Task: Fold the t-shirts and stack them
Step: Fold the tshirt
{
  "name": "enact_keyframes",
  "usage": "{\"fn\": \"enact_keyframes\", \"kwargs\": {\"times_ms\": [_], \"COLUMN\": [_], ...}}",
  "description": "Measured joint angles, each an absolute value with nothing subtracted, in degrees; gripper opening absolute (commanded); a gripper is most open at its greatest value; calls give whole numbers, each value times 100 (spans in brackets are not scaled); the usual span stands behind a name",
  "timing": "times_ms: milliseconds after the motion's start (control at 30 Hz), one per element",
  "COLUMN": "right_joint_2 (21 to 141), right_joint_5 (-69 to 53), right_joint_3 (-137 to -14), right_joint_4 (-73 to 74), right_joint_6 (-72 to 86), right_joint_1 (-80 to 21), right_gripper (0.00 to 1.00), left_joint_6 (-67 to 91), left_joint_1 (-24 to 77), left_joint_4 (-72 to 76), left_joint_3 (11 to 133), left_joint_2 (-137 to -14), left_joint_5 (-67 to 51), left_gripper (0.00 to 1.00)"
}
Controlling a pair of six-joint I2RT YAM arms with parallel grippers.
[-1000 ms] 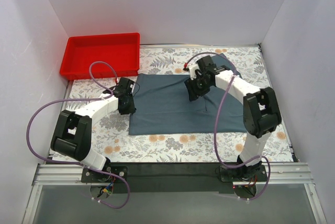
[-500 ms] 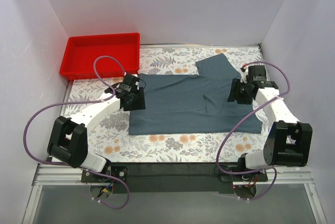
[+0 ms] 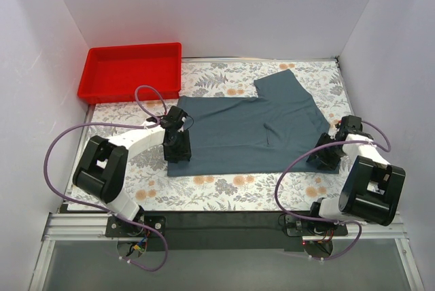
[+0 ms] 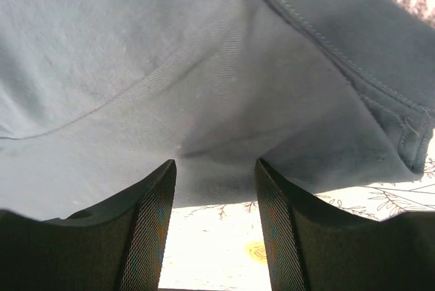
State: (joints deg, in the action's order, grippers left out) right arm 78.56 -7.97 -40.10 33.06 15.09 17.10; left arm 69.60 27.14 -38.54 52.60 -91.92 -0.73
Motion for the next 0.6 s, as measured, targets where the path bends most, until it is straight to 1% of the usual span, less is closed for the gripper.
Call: {"fn": "enact_keyframes", "kwargs": {"times_ms": [300, 467, 600], "right_joint_2": [7264, 6733, 6624], "right_joint_5": [-1116, -1057, -1035], "right_joint_3": [-3516, -3249, -3271], "right_joint_4": [3367, 3918, 4285], "right_joint_6": [1885, 2088, 2080], "right_joint_1": [2366, 2543, 2550], "right_gripper": [48, 47, 47], "left_joint_6": [7190, 7247, 7238], "left_joint_1": [2342, 2276, 2261], "left_joint_4": [-4165, -4541, -4987], "left_joint_3": [5046, 4595, 4390], "left_joint_2": [-9074, -8700, -8527], "left_joint_5": [-823, -1170, -1267], "left_gripper": [47, 47, 50]}}
